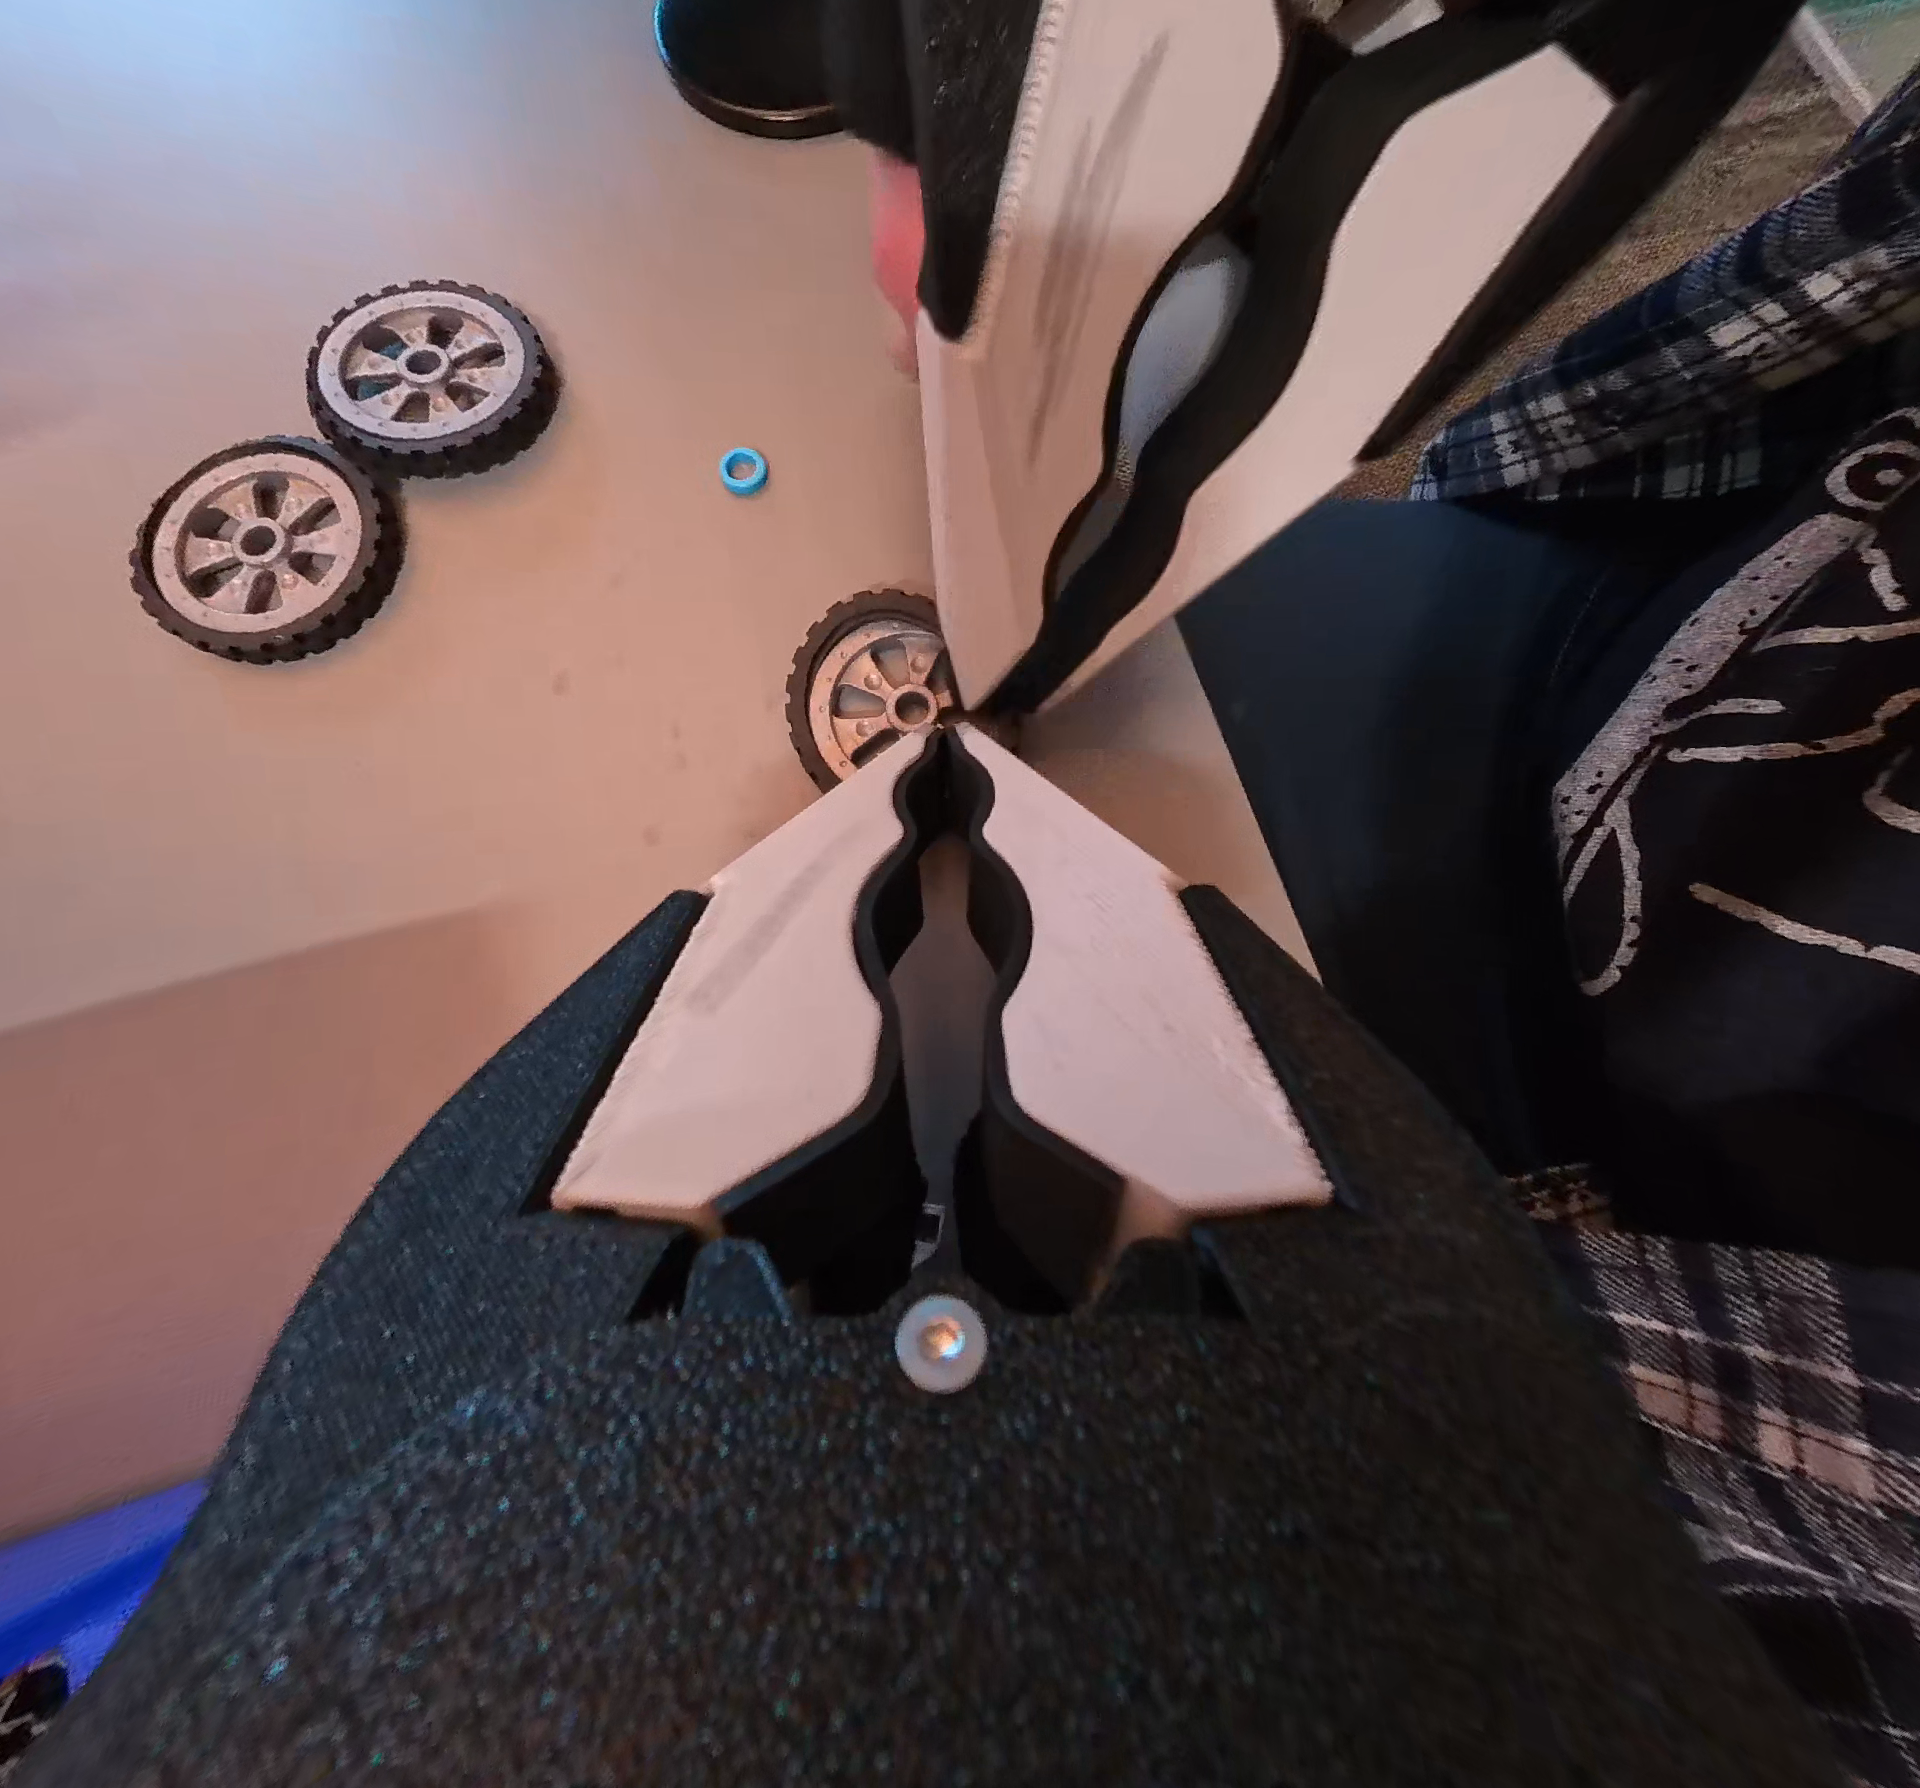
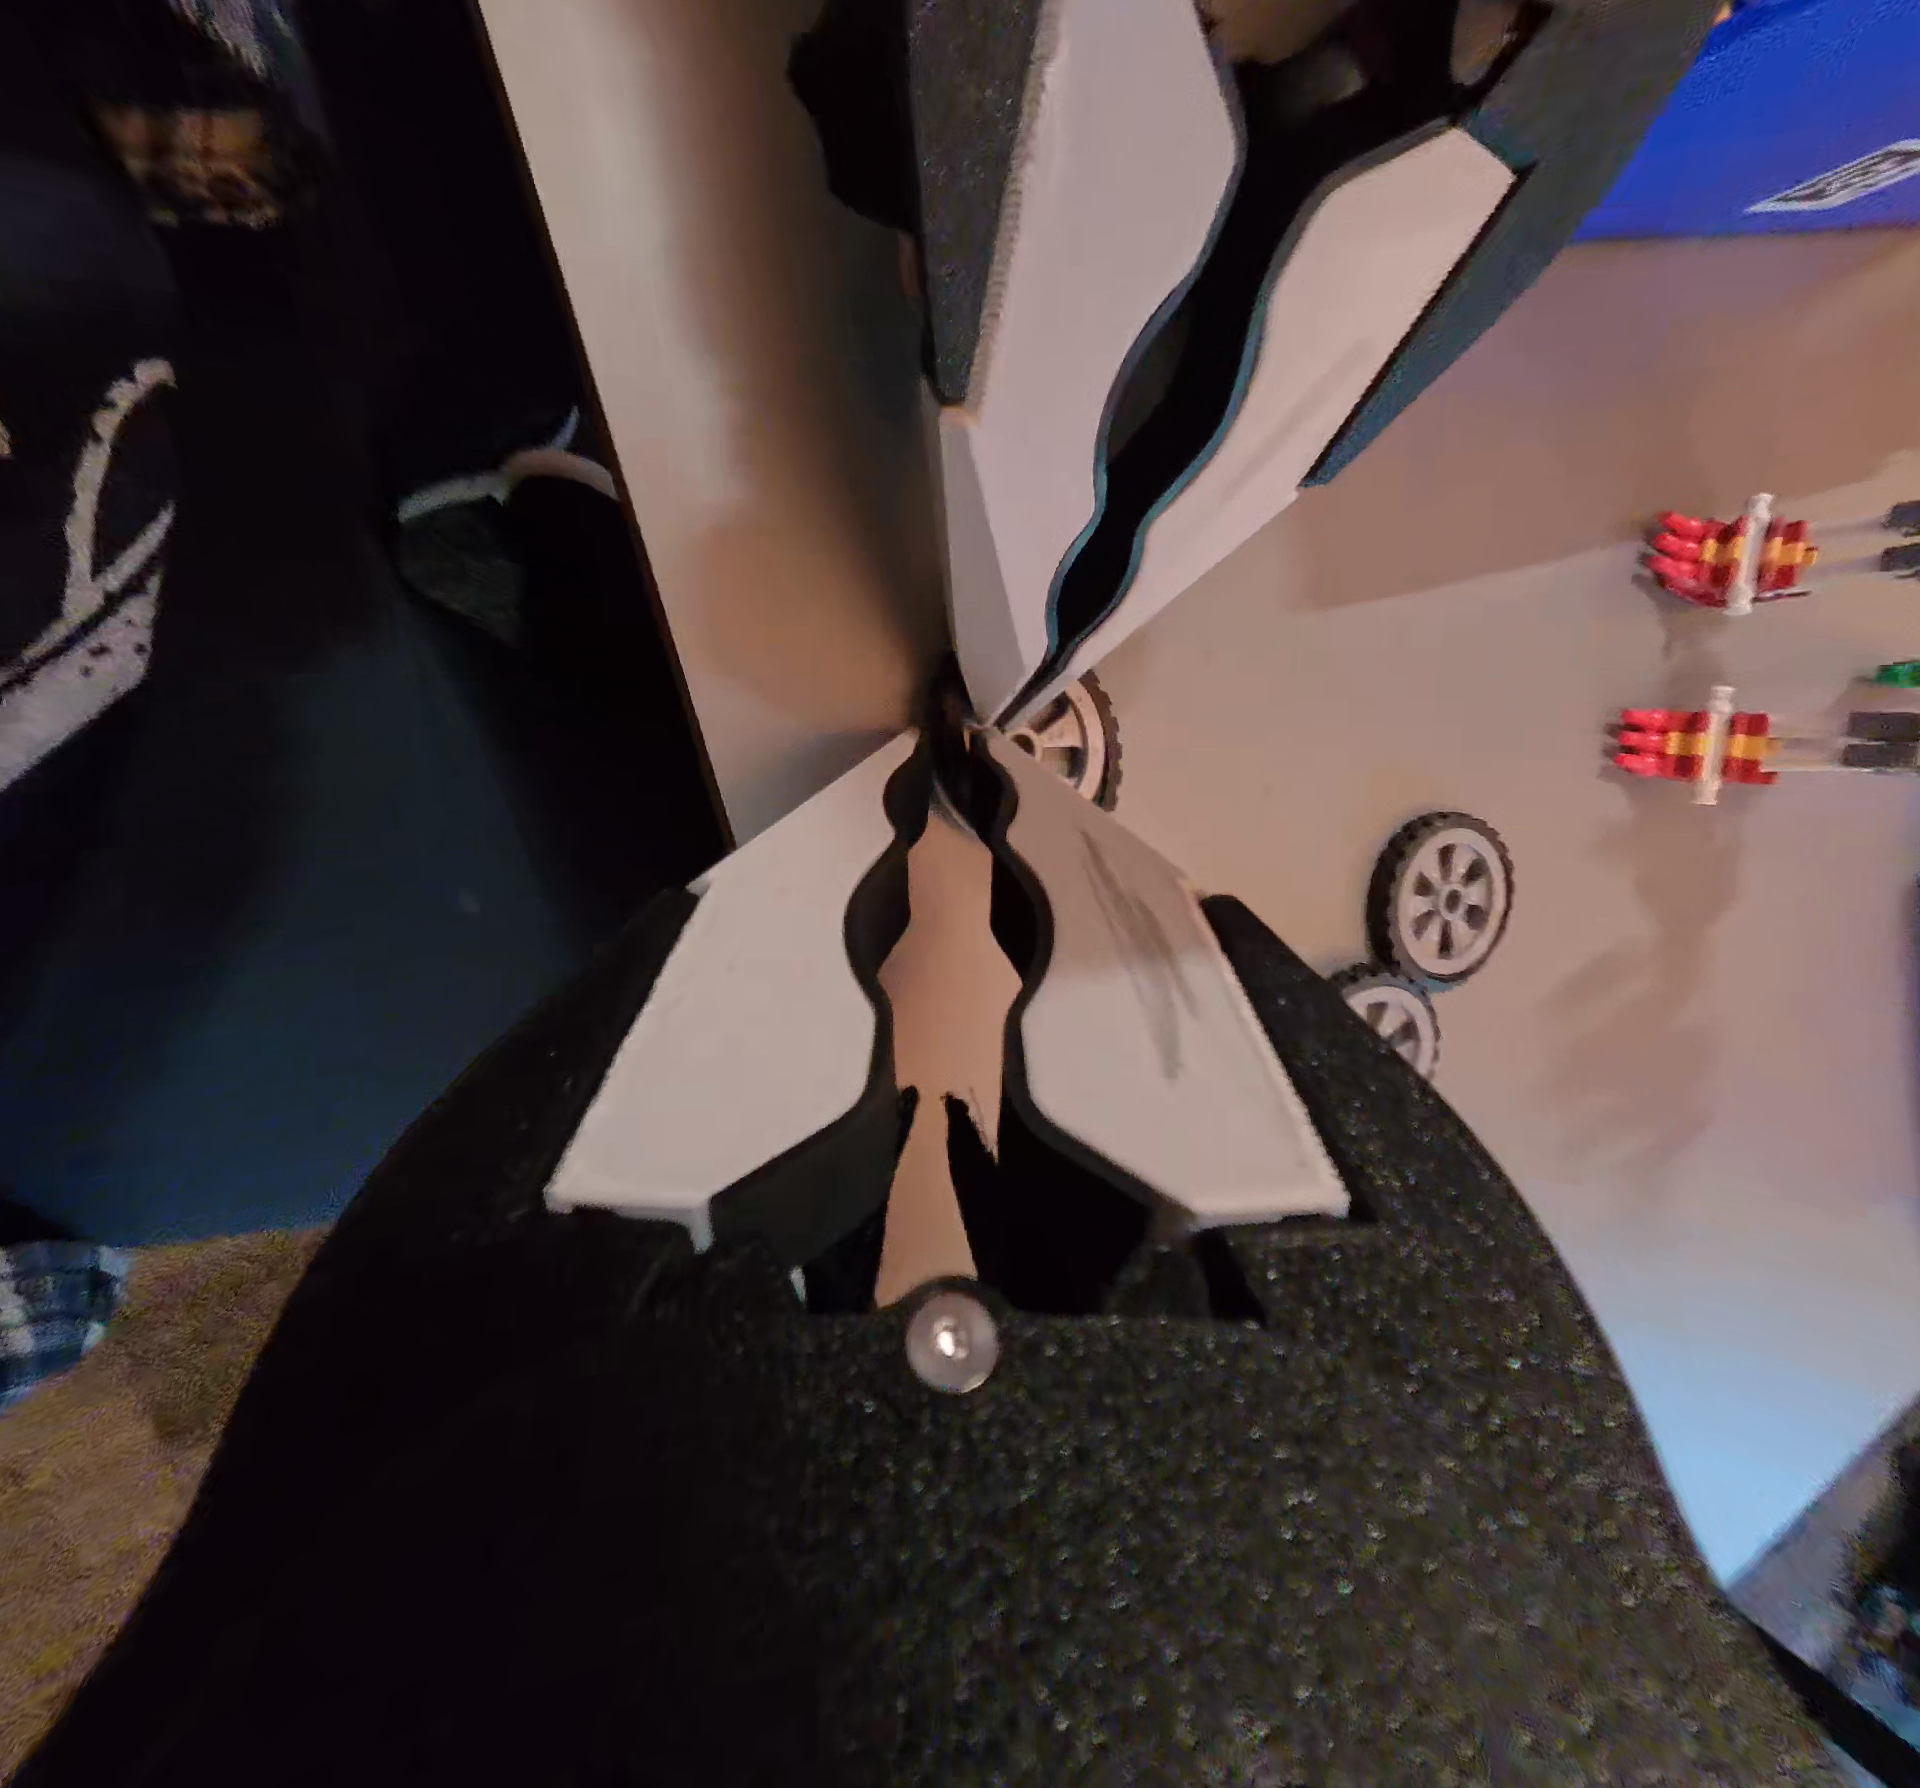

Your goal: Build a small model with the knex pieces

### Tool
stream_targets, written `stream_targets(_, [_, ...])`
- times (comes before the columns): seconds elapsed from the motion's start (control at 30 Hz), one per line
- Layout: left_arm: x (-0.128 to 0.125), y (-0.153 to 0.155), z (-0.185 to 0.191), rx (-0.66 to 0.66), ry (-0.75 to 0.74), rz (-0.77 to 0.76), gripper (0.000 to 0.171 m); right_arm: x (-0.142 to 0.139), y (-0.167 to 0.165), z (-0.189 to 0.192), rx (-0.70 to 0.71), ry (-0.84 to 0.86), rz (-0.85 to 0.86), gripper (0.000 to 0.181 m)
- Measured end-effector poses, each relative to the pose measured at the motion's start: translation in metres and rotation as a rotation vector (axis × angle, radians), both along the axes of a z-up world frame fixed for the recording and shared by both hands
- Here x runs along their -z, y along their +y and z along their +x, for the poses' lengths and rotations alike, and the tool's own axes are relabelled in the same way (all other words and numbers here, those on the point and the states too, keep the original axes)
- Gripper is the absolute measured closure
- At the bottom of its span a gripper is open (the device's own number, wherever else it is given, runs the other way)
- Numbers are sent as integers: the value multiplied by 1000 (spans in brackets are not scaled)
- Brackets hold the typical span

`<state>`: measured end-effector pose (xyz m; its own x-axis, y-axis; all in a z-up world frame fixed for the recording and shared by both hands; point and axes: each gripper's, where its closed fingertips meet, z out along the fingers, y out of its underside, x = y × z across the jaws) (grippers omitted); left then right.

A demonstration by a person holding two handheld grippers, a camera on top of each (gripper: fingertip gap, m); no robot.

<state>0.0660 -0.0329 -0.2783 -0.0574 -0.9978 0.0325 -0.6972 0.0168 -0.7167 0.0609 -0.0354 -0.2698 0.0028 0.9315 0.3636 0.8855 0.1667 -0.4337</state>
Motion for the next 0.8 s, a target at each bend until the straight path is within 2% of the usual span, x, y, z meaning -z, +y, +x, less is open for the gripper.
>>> stream_targets(0.33, [0,1,1,-10,1,-23,171,0,-5,-4,9,131,-73,175])
stream_targets(0.77, [1,-1,3,-14,4,-34,171,4,-16,-7,-70,36,77,172])
stream_targets(0.8, [1,0,4,-20,3,-23,171,6,-22,-10,-96,28,69,181])
